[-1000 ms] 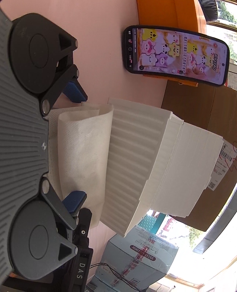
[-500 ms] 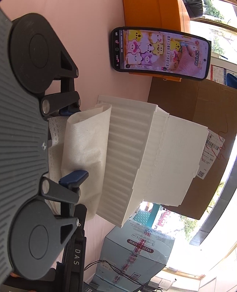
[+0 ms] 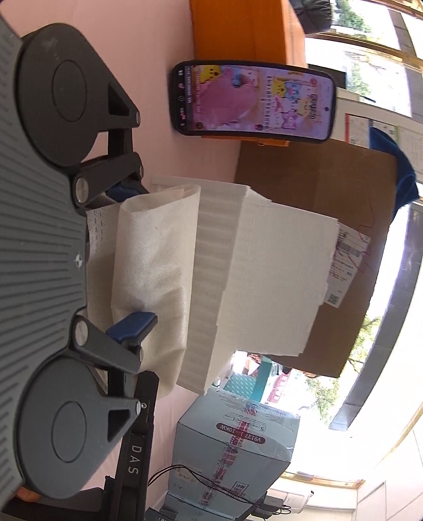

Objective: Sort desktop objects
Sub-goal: 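Close the left gripper on the beige cloth edge, then lift the beige cloth with the left gripper toward the white foam box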

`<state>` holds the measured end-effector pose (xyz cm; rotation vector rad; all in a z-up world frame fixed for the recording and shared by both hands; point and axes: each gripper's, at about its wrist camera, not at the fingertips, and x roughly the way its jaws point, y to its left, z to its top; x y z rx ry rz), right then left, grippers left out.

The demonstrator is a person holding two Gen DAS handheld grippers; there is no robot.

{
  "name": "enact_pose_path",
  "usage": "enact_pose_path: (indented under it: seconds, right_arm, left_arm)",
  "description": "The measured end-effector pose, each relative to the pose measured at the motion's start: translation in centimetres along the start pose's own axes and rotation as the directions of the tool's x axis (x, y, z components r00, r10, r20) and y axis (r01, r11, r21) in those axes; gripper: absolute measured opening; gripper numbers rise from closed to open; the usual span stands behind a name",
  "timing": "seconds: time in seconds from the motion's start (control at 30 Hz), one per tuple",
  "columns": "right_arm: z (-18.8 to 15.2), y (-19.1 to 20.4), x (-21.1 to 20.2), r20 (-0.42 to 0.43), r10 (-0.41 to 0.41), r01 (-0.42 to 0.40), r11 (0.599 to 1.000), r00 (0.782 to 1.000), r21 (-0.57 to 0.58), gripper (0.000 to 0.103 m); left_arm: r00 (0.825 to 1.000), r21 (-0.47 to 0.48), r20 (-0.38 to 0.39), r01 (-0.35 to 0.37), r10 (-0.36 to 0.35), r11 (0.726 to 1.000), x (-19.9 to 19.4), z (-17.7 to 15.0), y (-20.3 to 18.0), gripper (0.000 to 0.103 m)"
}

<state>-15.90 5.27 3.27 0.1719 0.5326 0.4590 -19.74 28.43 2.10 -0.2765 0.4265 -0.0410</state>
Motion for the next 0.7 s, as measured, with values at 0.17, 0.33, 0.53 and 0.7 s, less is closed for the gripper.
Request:
enact_pose_path:
  seconds: [0.17,0.33,0.53,0.7]
  right_arm:
    - [-0.1,0.0,0.0,0.002,0.000,0.000,1.000,1.000,-0.002,0.021]
    - [-0.1,0.0,-0.5,0.019,0.001,-0.001,1.000,1.000,0.007,0.019]
    - [-0.1,0.0,-0.8,0.030,0.002,-0.002,1.000,1.000,0.015,0.019]
    - [-0.2,0.2,-0.9,0.036,-0.004,0.004,1.000,0.999,0.003,0.019]
  left_arm:
    - [1.000,-0.080,-0.018,0.000,-0.002,0.997,0.3,0.1,1.2,0.068]
    - [0.998,-0.006,0.051,-0.030,0.030,1.000,-0.6,-0.1,0.0,0.070]
    - [0.991,0.012,0.123,-0.059,0.057,0.998,-1.7,-0.2,-0.2,0.042]
    - [0.990,-0.011,0.118,-0.083,0.083,0.997,-1.7,0.0,0.4,0.023]
